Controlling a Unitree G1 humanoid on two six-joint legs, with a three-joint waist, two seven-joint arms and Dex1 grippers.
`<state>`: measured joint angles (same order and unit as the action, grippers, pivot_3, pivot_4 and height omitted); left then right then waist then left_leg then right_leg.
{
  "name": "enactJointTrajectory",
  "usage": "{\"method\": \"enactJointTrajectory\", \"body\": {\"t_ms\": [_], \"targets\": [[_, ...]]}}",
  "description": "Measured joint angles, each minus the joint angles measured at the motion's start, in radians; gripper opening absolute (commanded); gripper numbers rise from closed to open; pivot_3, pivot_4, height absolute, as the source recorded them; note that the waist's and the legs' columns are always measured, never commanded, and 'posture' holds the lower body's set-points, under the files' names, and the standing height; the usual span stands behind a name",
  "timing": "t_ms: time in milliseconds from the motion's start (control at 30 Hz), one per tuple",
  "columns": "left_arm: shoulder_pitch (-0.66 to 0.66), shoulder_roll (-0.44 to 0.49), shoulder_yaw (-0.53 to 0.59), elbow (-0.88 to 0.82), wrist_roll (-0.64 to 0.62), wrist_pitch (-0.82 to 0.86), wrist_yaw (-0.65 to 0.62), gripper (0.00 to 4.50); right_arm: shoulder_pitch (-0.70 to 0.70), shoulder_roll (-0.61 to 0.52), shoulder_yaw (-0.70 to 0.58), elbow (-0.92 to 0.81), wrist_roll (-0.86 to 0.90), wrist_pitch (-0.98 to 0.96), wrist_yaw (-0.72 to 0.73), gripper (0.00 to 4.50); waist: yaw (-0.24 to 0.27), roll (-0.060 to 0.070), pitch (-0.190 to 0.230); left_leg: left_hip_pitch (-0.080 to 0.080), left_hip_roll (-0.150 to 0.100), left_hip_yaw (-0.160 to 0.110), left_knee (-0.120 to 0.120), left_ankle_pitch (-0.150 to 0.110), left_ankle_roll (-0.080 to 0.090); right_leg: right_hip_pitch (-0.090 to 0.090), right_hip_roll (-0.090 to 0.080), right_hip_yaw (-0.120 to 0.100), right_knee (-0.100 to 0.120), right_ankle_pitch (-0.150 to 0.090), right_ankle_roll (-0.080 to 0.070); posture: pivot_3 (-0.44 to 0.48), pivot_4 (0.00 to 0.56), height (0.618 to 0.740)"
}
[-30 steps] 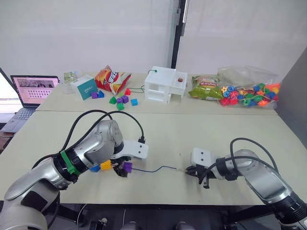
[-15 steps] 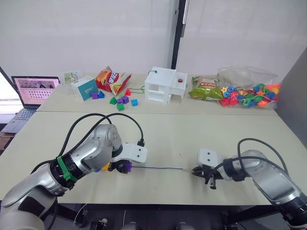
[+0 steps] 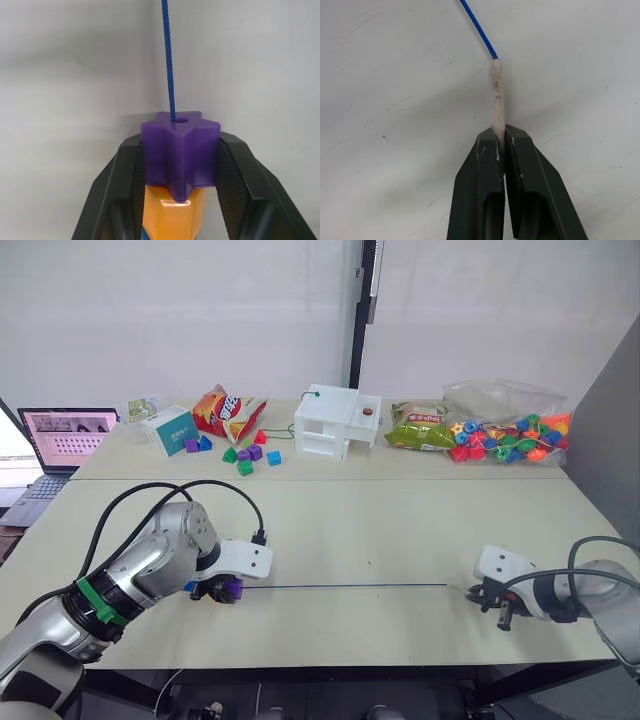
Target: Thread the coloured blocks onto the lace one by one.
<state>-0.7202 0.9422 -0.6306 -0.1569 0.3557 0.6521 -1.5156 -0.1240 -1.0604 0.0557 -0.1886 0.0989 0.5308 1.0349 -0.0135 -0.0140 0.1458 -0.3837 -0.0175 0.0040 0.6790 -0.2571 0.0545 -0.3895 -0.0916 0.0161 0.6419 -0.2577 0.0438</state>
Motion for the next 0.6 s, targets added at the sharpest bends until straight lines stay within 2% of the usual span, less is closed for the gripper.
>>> {"method": "enactJointTrajectory", "body": {"t_ms": [333, 467, 533, 600], "targets": [[0.041, -0.032, 0.059, 0.015, 0.001, 0.011, 0.024, 1.39, -0.023, 0.047, 0.046, -0.085, -0.004, 0.063, -0.002, 0.0, 0.003, 0.004, -0.004, 0.002, 0.0, 0.0, 0.0, 0.0, 0.0, 0.002, 0.0, 0.0, 0.0, 0.0, 0.0, 0.0, 0.15, 0.74], [0.095, -0.041, 0.1, 0.016, -0.004, -0.042, 0.062, 1.39, -0.068, 0.11, 0.108, -0.075, -0.054, 0.083, -0.026, 0.0, 0.003, -0.002, -0.017, 0.007, 0.001, 0.0, -0.002, 0.0, 0.0, 0.006, 0.0, 0.0, -0.001, -0.001, 0.0, 0.0, 0.15, 0.74], [0.115, -0.057, 0.132, 0.019, -0.01, -0.056, 0.093, 1.39, -0.073, 0.128, 0.12, -0.069, -0.077, 0.084, -0.039, 0.0, 0.006, -0.005, -0.019, 0.013, 0.001, -0.001, -0.002, 0.0, 0.0, 0.01, -0.001, -0.001, -0.003, -0.01, 0.001, 0.0, 0.15, 0.74], [0.132, -0.072, 0.161, 0.024, -0.025, -0.064, 0.113, 2.42, -0.07, 0.138, 0.121, -0.063, -0.085, 0.084, -0.047, 0.71, 0.01, -0.007, -0.02, 0.017, 0.002, -0.002, -0.002, 0.0, -0.001, 0.015, -0.002, -0.001, -0.004, -0.013, 0.006, 0.0, 0.15, 0.74]]}}
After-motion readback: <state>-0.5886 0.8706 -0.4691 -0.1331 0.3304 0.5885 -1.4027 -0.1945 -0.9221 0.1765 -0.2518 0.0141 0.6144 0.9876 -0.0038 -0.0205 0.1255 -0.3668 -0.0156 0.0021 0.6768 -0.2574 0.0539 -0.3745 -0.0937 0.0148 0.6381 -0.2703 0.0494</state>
